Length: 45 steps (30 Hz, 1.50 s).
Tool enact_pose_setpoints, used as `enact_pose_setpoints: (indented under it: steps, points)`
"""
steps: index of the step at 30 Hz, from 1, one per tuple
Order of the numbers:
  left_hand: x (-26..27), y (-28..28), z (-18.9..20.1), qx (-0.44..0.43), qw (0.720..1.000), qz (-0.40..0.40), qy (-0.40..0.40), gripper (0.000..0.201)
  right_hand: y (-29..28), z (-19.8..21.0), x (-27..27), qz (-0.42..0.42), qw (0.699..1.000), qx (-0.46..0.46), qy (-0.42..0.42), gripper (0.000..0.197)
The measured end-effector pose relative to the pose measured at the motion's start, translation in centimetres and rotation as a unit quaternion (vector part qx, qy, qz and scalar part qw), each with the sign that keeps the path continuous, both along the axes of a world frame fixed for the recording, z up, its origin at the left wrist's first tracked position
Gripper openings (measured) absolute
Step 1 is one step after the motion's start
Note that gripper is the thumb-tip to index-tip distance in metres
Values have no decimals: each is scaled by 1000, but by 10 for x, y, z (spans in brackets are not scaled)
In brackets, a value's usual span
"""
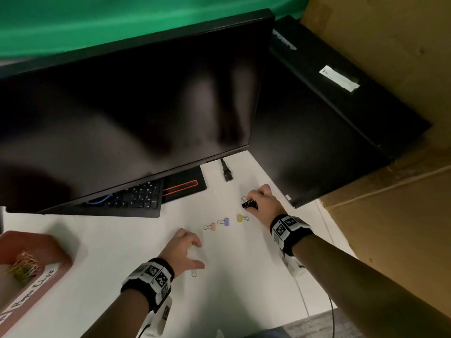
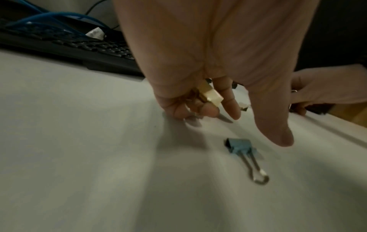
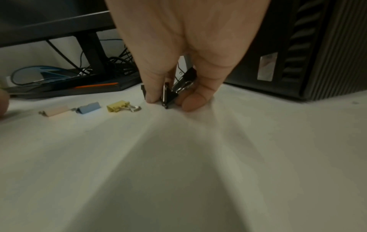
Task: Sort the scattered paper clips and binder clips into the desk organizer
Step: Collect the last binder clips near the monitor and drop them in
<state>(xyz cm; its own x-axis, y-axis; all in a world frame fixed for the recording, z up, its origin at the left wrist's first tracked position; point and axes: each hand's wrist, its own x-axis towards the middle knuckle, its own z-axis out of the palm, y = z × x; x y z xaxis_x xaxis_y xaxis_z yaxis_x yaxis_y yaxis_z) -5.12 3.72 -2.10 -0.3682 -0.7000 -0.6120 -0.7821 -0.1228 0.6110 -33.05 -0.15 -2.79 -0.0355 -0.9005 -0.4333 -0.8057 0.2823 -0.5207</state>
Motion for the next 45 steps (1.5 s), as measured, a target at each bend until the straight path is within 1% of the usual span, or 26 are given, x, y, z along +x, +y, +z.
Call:
enact_pose_setpoints:
  steps: [1,2,5,6,7,9,10,12,14,18,20,24,26,30,33,34,37,39,41,44,45]
  points:
    - [1,3,-2,-6,1000,-17,-5,41,2,0,0,3,1000,-4,0,24]
    - [2,5,-4,-13,999,-34,-12,39,4,0,1,5,1000,-6,0,29]
    - [3,8,-4,-31,997,-62,-31,29,8,2,2,22,1000,9,-7,57]
    - [3,8,-3,-34,997,-62,-37,26,9,3,3,38,999,16,-3,61]
    - [3,9,-2,-37,996,-62,-43,26,10,3,5,55,998,20,8,59]
    - [4,11,-2,-49,995,-64,-50,31,10,2,8,74,997,20,28,44]
    - [4,13,-3,-54,995,-65,-54,29,10,2,9,73,997,15,30,37]
    - [4,17,-4,-68,994,-58,-56,17,11,2,10,63,998,7,24,27]
    - [4,20,-7,-87,993,-46,-59,5,11,3,10,55,998,4,21,23]
    - [7,18,-12,-119,991,-16,-61,7,15,6,6,5,999,-18,-41,15]
    - [7,13,-12,-136,988,-4,-68,9,21,9,5,12,998,-24,-63,14]
    - [3,-5,-9,-171,983,39,-62,17,31,12,11,64,994,-32,-84,16]
    - [-3,-14,-9,-180,981,38,-56,18,33,8,16,82,992,-42,-90,17]
    - [-21,-25,-6,-196,980,32,-10,11,36,1,24,107,991,-49,-60,15]
    - [-32,-28,-5,-177,984,30,11,7,33,0,26,103,993,-41,-36,11]
    - [-36,-29,-4,-159,987,30,12,11,32,1,26,104,993,-36,-28,10]
    - [-48,-31,-1,-97,995,1,9,33,29,1,24,106,994,-22,-16,12]
    - [-54,-34,-1,-79,996,-34,-20,40,29,2,22,106,994,-17,-23,14]
    - [-57,-36,-4,-86,995,-37,-34,32,29,3,20,103,994,-12,-35,19]
    - [-58,-35,-8,-115,992,-30,-46,12,30,4,17,86,994,-17,-59,24]
    - [-59,-35,-9,-121,991,-27,-54,11,30,4,16,81,994,-19,-66,24]
